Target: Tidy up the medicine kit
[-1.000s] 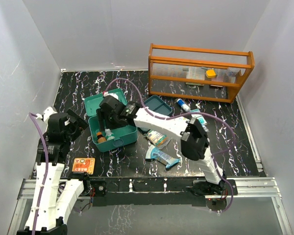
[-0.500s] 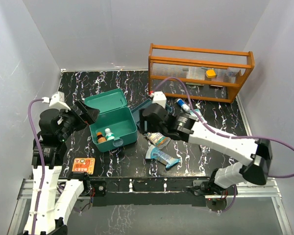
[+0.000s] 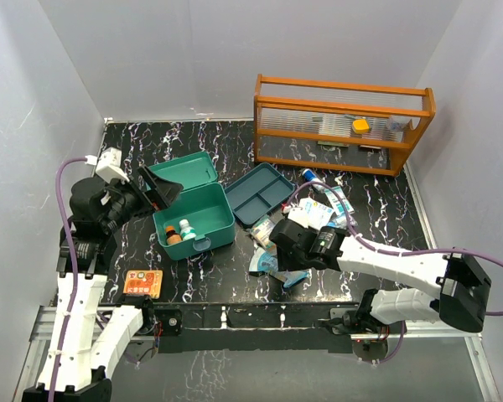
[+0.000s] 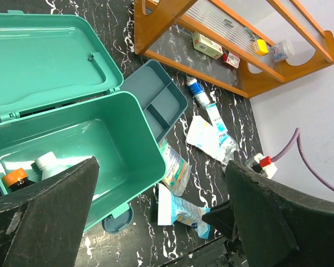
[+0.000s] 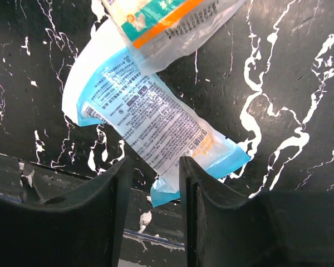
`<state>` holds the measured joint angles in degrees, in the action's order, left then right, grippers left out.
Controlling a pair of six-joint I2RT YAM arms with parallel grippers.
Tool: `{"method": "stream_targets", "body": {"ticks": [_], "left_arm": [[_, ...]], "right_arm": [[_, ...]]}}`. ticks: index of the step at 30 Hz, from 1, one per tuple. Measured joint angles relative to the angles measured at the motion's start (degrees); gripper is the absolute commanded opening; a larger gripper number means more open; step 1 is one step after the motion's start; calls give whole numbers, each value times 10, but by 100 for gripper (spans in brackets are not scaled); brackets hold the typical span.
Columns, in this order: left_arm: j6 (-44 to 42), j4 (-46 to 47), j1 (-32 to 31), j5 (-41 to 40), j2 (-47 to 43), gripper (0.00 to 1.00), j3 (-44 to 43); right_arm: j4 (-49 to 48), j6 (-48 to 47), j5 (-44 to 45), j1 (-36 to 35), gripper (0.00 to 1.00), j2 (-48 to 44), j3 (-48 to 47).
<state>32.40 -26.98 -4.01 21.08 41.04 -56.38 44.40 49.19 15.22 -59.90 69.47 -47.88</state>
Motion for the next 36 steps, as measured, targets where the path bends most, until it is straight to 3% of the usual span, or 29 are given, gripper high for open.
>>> {"method": "stream_targets", "body": {"ticks": [9,16,31,36], "left_arm": [[13,-1,0,-6,-14,96,0],[13,-5,0,-19,-15,96,0],[15,-18,0,-40,-15,96,2],[13,-22,0,-42,-15,96,3]], "right_arm": [[-40,-4,-15,0,26,41,8],[-53,-24,-17,0,25,70,8],[-66,-45,-59,0,44,123,8],[-67,-58,-64,0,46,143,1]]}}
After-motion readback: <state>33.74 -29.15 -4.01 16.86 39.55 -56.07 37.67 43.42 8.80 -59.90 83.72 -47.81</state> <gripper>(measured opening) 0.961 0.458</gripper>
